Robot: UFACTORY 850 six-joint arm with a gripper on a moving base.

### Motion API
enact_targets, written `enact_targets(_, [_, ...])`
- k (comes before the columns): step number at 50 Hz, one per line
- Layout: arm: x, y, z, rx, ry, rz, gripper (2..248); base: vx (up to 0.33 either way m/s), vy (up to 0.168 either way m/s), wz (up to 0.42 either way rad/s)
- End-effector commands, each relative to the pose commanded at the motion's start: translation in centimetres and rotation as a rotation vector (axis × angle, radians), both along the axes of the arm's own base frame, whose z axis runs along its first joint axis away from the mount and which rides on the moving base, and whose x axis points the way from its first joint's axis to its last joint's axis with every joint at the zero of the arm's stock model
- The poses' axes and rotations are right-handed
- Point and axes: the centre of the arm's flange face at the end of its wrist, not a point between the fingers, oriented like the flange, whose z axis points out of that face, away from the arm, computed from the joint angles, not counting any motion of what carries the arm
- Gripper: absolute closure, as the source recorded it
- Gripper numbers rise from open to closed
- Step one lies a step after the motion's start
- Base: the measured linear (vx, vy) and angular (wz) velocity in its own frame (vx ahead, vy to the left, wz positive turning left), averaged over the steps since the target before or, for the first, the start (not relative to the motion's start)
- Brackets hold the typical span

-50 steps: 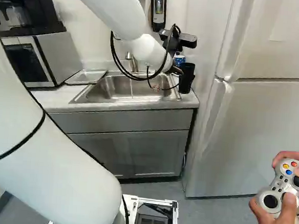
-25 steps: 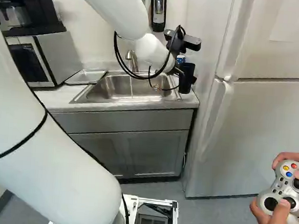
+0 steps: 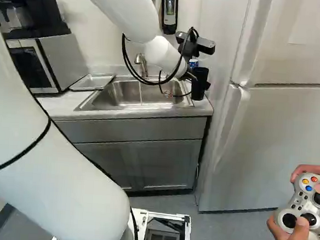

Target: Rinse the cup and place it in the tray

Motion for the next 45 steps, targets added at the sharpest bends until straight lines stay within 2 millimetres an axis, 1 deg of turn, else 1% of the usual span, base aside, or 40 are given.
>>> enact_targets(20, [0.0,0.0,0.0,0.0,0.0,0.0,3,0.0,0.0,0.0])
enact_targets(21, [0.0,0.6,-0.1,0.025,-0.006,-0.004,3,0.0,0.0,0.0])
enact_targets(38, [-0.3,2.8,-0.3,0.111,-0.025,-0.018,3,0.0,0.0,0.0])
enact_targets(45, [-0.3,3.1,-0.4,0.149,-0.032,-0.038,3,0.0,0.0,0.0])
